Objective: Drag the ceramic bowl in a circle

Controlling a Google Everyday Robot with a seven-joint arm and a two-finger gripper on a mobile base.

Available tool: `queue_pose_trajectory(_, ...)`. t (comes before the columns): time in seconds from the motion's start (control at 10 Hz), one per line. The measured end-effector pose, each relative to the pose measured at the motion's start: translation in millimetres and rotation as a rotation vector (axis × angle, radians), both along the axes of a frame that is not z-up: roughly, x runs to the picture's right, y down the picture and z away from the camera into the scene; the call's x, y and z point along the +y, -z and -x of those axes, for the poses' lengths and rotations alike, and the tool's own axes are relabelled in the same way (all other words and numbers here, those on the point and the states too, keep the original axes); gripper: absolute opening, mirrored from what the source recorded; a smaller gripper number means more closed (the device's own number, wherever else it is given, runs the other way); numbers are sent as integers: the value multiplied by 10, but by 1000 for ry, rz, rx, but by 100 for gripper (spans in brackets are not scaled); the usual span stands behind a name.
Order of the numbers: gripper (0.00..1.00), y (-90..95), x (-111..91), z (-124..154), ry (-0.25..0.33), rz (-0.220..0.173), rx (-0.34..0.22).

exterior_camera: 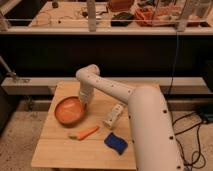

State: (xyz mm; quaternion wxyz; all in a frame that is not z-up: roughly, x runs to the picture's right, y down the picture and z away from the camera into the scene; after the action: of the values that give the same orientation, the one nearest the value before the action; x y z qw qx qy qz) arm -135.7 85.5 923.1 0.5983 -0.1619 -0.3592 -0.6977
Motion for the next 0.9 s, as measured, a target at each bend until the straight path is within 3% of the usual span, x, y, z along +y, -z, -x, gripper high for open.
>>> queue_pose_trajectory(0.2,0,-320,-232,-9,-65,52,18)
queue_pose_trajectory(0.4,0,-495,-379,-43,-121,79,46)
queue_pose_trajectory(0.6,0,-575,-469,-356,-173,78,101)
queue_pose_trajectory(0.9,0,-561,-518,-1057,-229,68,188)
